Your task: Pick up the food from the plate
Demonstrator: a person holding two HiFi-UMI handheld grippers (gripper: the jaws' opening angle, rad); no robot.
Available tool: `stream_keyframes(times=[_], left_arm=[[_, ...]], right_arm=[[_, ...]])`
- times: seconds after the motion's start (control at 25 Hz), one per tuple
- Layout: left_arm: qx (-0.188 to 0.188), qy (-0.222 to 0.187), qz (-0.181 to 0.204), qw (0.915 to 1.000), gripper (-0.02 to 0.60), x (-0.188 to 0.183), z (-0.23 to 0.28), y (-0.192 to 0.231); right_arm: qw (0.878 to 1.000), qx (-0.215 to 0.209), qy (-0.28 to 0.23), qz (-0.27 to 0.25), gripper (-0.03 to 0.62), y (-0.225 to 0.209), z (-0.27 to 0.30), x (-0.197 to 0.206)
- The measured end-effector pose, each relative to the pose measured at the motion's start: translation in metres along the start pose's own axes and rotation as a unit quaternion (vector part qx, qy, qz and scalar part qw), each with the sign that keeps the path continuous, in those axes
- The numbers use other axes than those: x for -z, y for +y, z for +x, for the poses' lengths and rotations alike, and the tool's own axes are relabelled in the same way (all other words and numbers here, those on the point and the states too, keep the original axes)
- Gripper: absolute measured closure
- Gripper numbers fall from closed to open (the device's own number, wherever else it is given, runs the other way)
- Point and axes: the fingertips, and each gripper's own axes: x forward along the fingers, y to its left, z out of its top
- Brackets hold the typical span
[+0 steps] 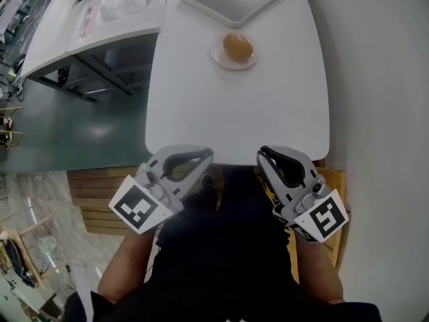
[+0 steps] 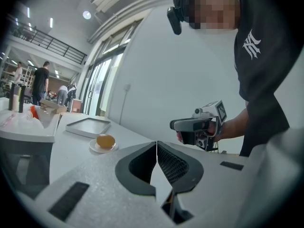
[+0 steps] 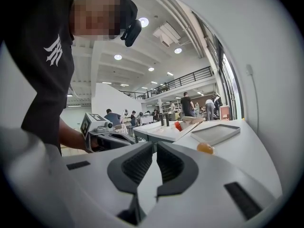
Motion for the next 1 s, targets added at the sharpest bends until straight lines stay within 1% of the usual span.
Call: stream_keyframes(times=[0.16,0.24,0.4,0.56,0.68,0.92,1.0], left_arm=[[-0.003,0.002,-0.001,1.0000,0.574,0.000,0.023,0.028],[-0.006,0.006,0.004,1.0000,0.574,-0.002,0.034,0.044],[-0.010,0.019,0.044,0.9988,0.574,-0.003,0.051,0.070],[-0.013,0.026,0.047,0.9985,0.572,-0.003,0.066,0.096],[-0.007,0.033,0.083,0.9959,0.574,-0.007,0.076,0.111],[-0.007,0.046,0.095,0.9943,0.572,-0.007,0.094,0.142],[-0.013,0.053,0.088,0.9946,0.574,-0.006,0.097,0.152]], right_arm=[[1.000,0.001,0.008,-0.002,0.591,-0.028,0.017,0.000],[1.000,0.000,0.011,-0.005,0.591,-0.044,0.026,0.000],[0.999,-0.011,0.025,-0.028,0.591,-0.065,0.051,-0.001],[0.998,-0.025,0.037,-0.048,0.591,-0.083,0.078,-0.003],[0.997,-0.033,0.043,-0.059,0.591,-0.097,0.095,-0.004],[0.998,-0.037,0.031,-0.031,0.577,-0.133,0.120,-0.002],[0.998,-0.038,0.031,-0.032,0.569,-0.142,0.127,0.000]])
